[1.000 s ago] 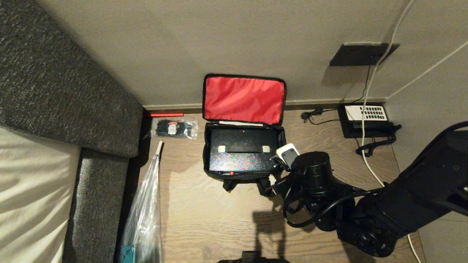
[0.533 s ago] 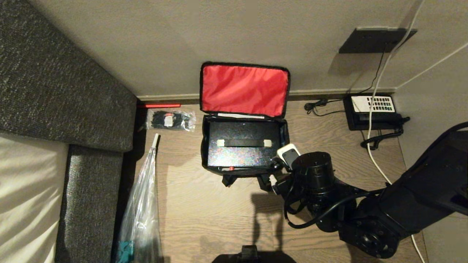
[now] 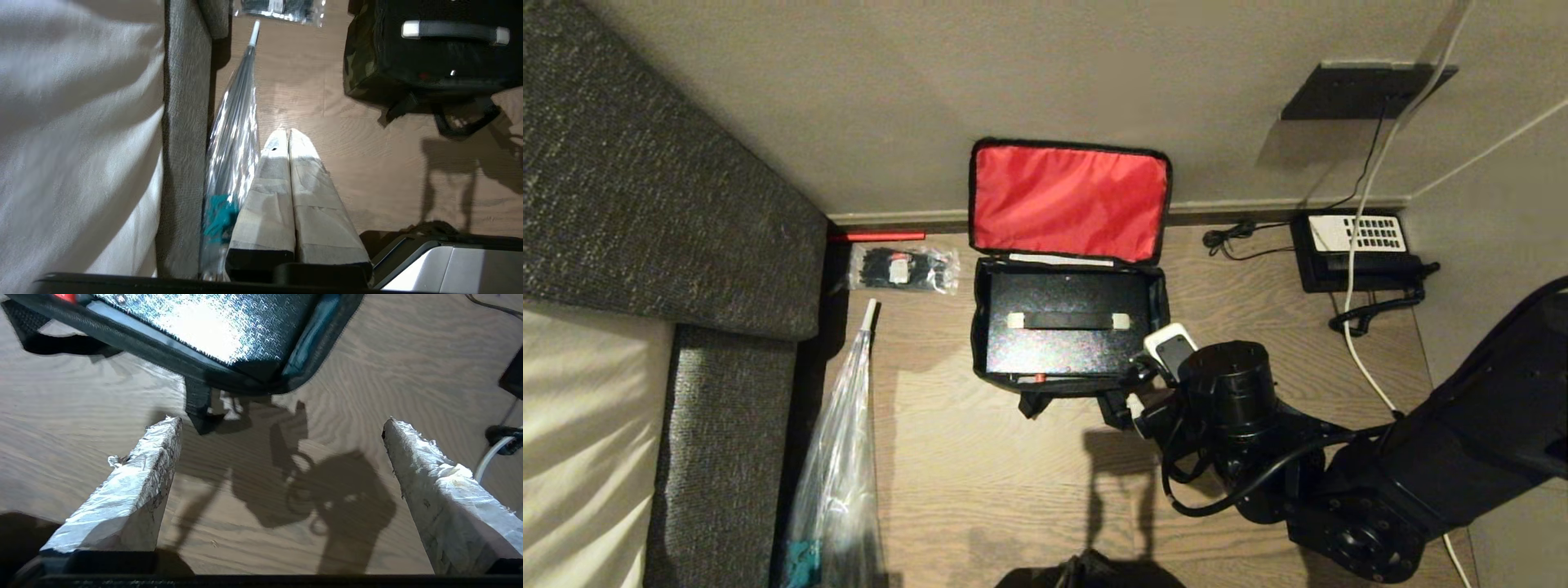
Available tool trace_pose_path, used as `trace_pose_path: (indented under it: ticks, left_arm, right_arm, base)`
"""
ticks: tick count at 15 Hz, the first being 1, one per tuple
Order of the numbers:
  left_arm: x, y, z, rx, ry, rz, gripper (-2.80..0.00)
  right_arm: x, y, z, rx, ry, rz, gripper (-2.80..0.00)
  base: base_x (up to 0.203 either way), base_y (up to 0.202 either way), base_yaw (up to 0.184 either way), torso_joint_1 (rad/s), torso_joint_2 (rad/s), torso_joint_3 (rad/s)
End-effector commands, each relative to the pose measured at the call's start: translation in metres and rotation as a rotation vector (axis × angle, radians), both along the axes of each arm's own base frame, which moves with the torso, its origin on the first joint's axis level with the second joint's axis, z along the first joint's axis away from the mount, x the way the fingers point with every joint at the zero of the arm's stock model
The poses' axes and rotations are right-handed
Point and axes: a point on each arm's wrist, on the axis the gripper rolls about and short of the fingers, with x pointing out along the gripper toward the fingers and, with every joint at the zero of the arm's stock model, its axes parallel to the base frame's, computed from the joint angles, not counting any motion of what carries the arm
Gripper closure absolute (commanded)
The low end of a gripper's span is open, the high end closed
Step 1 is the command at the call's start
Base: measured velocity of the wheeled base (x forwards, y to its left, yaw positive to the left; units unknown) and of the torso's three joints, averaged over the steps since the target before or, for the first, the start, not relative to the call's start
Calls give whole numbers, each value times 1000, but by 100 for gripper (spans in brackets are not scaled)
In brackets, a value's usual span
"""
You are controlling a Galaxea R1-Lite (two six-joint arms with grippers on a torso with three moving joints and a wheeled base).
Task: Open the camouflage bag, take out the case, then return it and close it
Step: Grip the handle
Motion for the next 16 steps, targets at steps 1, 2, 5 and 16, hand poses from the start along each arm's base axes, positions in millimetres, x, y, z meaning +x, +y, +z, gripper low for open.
trace_pose_path:
  ticks: [1,2,5,16]
  left_arm:
    - [0,0,-1,1,1,1,0]
    - [0,0,-1,1,1,1,0]
    - [0,0,-1,1,1,1,0]
    - [0,0,-1,0,1,1,0]
  right_arm:
    - [0,0,1,4,-8,-3,-280]
    - [0,0,1,4,-8,-3,-280]
    - [0,1,1,3,-7,-2,-280]
    - [-2,0,-1,-5,-1,1,-280]
  base:
    - [92,-63,4,-2,-2,2]
    - [103,-71,-2,2,4,5]
    - [23,-13,-1,1,-1,2]
    - [0,0,0,0,0,0]
